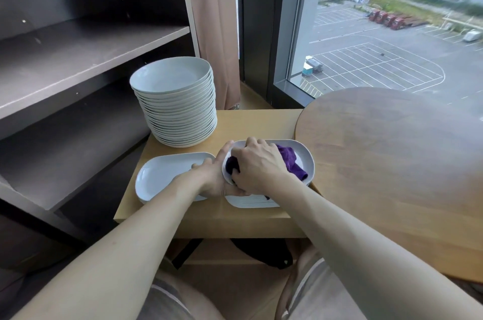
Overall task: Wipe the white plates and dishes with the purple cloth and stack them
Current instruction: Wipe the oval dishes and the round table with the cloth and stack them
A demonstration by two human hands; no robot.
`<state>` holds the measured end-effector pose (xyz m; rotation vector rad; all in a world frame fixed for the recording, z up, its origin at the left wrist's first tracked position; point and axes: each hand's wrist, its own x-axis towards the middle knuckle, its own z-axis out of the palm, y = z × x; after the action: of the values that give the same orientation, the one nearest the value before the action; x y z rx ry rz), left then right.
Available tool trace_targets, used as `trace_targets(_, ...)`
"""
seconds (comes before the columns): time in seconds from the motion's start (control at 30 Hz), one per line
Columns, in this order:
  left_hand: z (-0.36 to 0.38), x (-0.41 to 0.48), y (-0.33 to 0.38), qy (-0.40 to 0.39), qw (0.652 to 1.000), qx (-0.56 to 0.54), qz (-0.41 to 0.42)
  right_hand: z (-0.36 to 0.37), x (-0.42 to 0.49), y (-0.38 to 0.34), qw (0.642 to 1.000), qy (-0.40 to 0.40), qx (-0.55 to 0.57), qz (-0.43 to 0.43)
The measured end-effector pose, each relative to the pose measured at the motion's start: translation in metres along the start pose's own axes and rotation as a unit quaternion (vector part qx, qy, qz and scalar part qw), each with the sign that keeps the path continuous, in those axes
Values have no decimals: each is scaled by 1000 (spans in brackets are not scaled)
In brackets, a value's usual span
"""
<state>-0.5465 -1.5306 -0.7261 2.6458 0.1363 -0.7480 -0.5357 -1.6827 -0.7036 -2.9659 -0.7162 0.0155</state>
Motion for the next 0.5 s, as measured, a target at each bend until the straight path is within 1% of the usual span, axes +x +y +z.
trace_targets(0.1,2,-1,1,5,1000,-13,-1,5,-13,3,998,19,9,57)
trace_targets(0.2,3,-2,1,9,1000,-17,1,8,-24,14,994,41,-8,101)
trace_targets(0.33,3,-2,0,10,1000,-29,7,8,-30,32,991,40,-65,108)
trace_targets(0.4,5,-2,-1,12,999,-37,10,8,-26,45,987,39,-90,126)
trace_targets(0.5,7,-1,-1,14,999,-36,10,9,-19,67,979,79,-92,166)
